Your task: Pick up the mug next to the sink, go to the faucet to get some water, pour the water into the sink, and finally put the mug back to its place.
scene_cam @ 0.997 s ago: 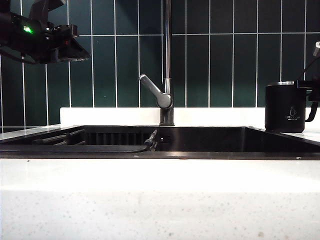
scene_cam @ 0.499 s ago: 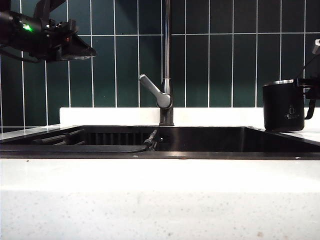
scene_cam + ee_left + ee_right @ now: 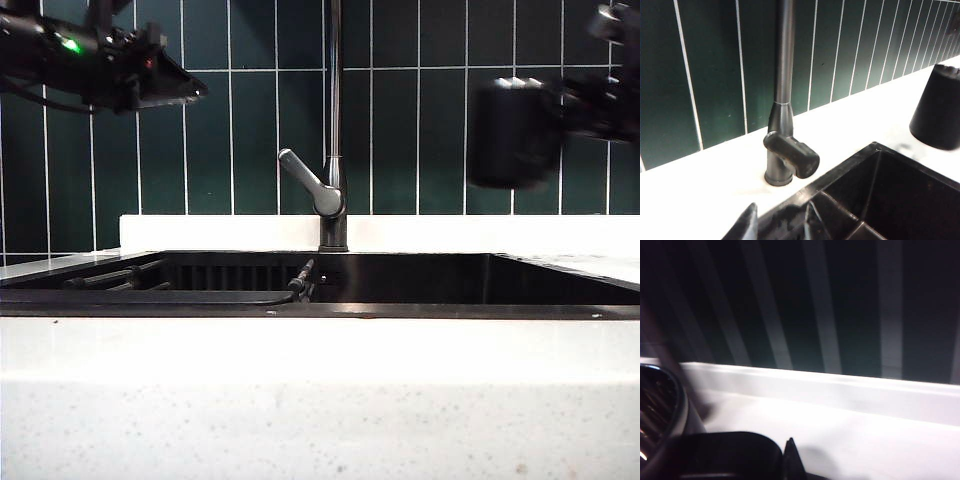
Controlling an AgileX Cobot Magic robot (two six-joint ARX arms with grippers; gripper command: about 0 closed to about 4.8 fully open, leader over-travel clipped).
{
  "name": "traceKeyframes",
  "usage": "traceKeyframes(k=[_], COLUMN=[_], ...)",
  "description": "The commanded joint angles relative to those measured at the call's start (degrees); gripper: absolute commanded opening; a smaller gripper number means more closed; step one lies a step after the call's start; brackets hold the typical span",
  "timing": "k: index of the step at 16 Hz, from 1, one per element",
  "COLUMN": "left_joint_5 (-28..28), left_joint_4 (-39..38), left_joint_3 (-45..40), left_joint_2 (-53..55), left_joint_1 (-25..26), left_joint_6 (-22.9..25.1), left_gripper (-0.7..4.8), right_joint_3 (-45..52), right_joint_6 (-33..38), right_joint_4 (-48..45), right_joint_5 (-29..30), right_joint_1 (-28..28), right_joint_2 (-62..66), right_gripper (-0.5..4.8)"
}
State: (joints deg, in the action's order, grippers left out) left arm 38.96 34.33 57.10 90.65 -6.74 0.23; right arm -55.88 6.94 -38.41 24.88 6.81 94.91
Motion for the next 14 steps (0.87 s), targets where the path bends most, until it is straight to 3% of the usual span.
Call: traceKeyframes(k=[1,4,6,11,14], left_joint_5=[4.7,12.3,13.4,16.5,19.2], left_joint_4=[-2.7,-3.5,-4.3,-5.6,-6.0], left_joint_3=[7.5,18.0,23.6,38.4,45.1], left_joint_2=[6.6,16.8,22.0,34.5,38.8], left_joint_1=[-0.1,-0.2,-0.2,-0.9,-2.4], left_joint_6=[-1.3,-1.3,-1.3,-1.3,-2.2], left_gripper=[1.22,1.50,1.84,1.85,1.88], right_joint_3=[-4.2,-9.4,-11.2,-15.2,-15.2], right_joint_6=[0.8,0.0,-1.6,-1.7,-4.2], right_joint_4=[3.5,8.4,10.7,17.5,19.0], right_joint_5=[4.3,5.6,4.3,3.2,-1.4], right_joint_1=[-3.4,-9.8,-12.4,-17.8,-20.4], right_joint_2=[-0.7,-0.6,-0.5,-0.5,-0.5], right_gripper=[-0.01,-0.01,-0.01,-0.01,-0.01])
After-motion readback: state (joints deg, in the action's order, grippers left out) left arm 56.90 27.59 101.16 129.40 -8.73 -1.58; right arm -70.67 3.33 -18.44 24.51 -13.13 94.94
